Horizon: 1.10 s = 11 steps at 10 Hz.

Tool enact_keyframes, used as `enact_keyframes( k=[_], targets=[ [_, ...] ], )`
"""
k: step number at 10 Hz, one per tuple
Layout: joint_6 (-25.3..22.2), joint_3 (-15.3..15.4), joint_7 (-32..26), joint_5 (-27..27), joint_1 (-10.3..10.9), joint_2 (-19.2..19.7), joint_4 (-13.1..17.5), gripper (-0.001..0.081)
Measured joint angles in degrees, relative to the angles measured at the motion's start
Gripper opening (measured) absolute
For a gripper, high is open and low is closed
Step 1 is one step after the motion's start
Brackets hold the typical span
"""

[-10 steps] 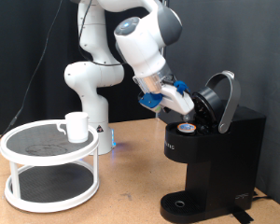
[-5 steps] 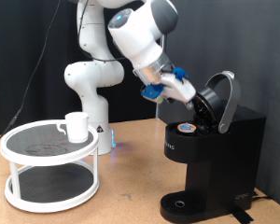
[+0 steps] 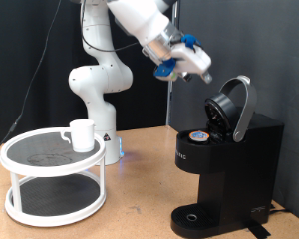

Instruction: Make a cup of coffee with the keurig machine

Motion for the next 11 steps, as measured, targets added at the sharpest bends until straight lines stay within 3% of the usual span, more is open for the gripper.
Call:
enact_keyframes(
  k=[5,8,11],
  targets=[
    [-2.4,-0.7,2.1,-1.1,0.0,-0.8,2.1,0.0734],
    [-3.3,-0.8,2.2,5.5,0.3,-0.6,2.7,0.0734],
    [-3.3,1.1,6.5,9.7,1.3,1.6,6.4,0.0734]
  ],
)
